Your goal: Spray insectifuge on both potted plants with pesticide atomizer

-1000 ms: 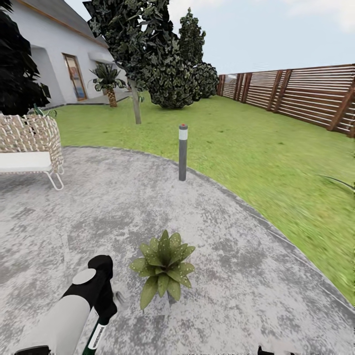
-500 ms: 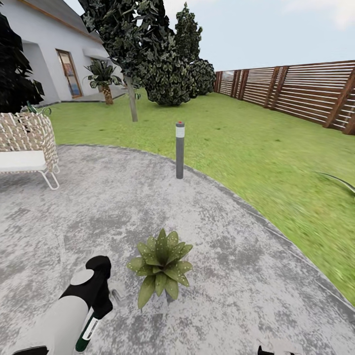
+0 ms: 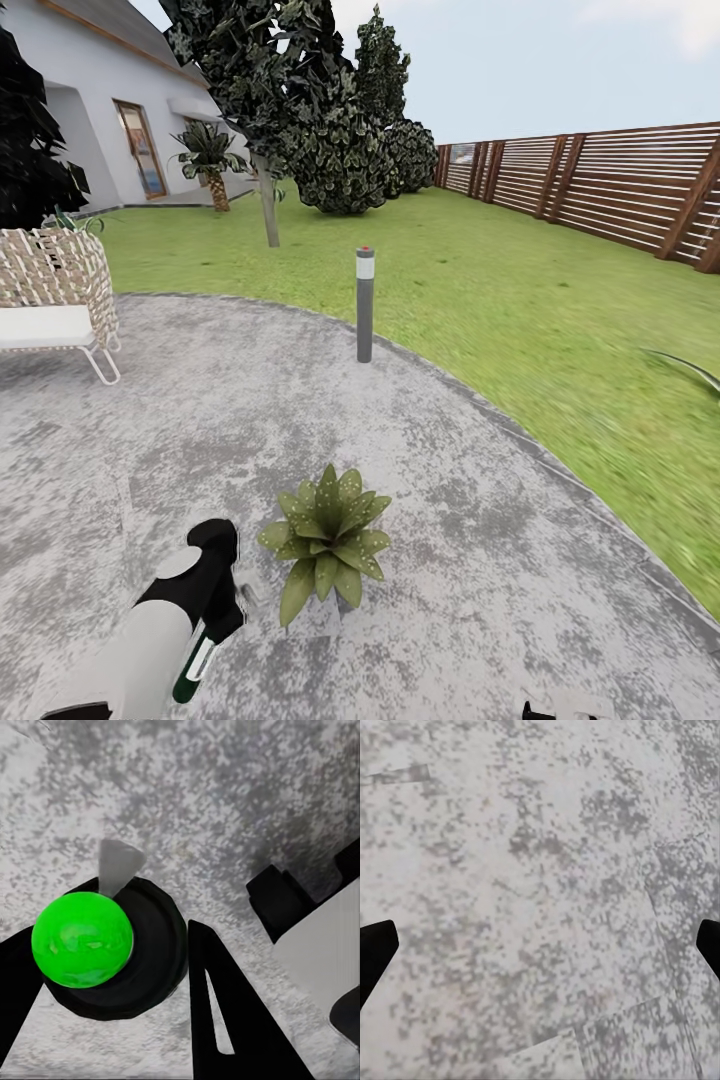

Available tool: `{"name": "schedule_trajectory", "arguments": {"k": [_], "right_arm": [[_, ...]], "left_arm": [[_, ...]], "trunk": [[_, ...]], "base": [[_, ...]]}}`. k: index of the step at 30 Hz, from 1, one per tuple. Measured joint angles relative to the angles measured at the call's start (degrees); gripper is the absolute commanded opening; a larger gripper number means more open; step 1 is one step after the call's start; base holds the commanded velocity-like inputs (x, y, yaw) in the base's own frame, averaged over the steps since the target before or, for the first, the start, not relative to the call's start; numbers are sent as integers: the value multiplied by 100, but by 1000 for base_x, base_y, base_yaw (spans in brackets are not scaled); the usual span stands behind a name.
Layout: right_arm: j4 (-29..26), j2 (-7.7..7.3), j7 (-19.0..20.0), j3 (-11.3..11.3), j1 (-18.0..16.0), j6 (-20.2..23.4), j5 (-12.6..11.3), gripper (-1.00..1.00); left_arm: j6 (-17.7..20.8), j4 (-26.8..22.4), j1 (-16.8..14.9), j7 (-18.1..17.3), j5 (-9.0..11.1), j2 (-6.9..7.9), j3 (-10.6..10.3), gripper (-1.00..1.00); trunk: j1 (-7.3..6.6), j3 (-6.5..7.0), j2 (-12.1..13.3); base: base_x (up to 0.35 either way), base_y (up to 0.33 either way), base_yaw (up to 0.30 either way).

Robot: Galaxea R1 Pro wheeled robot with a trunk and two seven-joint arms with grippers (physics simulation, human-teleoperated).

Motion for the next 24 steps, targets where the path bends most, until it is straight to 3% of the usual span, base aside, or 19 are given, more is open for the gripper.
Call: {"name": "schedule_trajectory", "arguments": {"k": [4,13,17,19,22,24], "right_arm": [[1,7,-6,0,-1,0,0,100],[3,26,1,-1,0,-1,0,100],[3,26,5,0,0,0,0,100],[3,26,4,0,0,0,0,100],[3,23,3,0,0,0,0,100],[3,25,3,0,0,0,0,100]], "left_arm": [[-11,7,7,6,5,164,232,-100],[-5,16,8,83,40,172,344,-100],[-4,33,35,332,459,151,348,-100],[-23,98,81,721,839,141,351,-100],[-71,165,301,1454,1587,135,308,-100],[-84,175,346,1741,1787,121,298,-100]], "trunk": [[0,0,0],[0,0,0],[0,0,0],[0,0,0],[0,0,0],[0,0,0]], "base": [[0,0,93],[0,0,184],[0,0,11],[0,0,2],[0,0,0],[0,0,0]]}}
